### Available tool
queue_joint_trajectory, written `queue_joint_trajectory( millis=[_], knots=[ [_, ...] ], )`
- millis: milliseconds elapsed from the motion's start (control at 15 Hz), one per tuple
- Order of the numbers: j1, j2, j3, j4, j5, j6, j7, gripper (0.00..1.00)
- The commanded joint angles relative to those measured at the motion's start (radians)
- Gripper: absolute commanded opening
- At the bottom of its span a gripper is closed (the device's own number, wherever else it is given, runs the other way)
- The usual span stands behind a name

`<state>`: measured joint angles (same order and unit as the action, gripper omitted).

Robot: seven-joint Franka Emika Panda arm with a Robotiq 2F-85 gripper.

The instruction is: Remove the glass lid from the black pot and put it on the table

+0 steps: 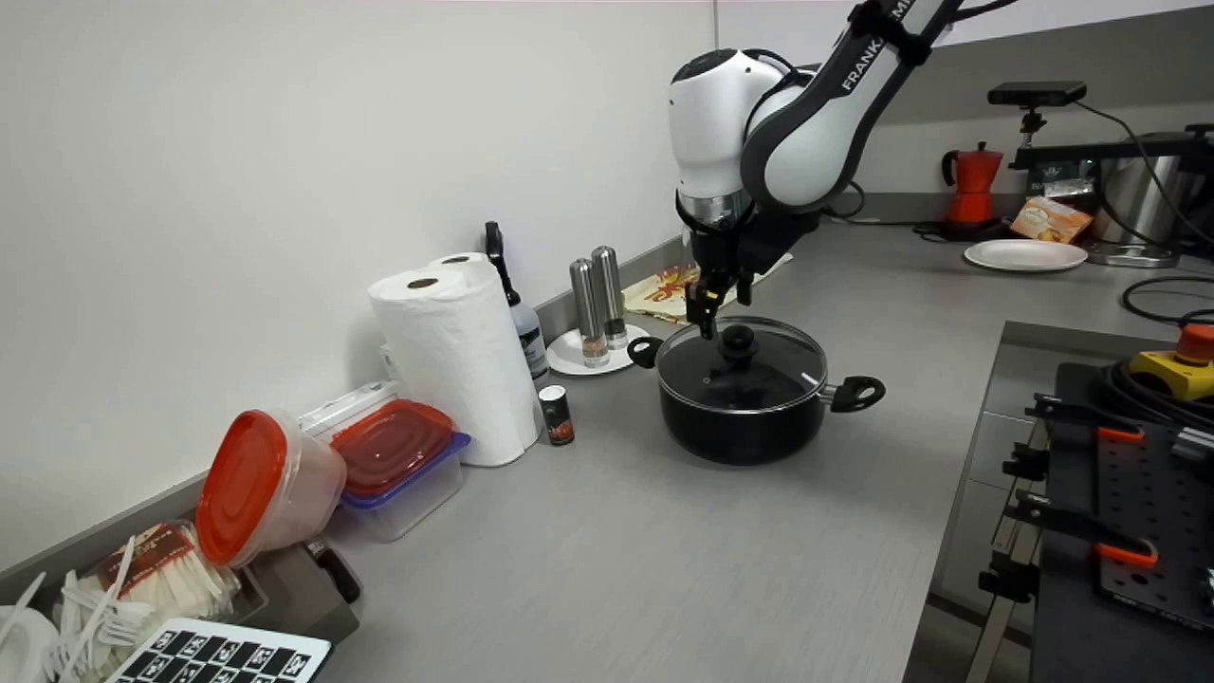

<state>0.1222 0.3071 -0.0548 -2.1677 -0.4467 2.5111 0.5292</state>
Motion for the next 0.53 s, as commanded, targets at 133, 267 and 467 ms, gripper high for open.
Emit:
queue_joint_trajectory(
  millis=[133, 267, 467],
  knots=[
    [0.031, 0.039, -0.046, 0.020, -0.020, 0.005, 0.035, 1.00],
    [0.036, 0.044, -0.049, 0.022, -0.016, 0.002, 0.035, 1.00],
    [0.044, 0.052, -0.052, 0.023, -0.013, 0.000, 0.035, 1.00]
  ],
)
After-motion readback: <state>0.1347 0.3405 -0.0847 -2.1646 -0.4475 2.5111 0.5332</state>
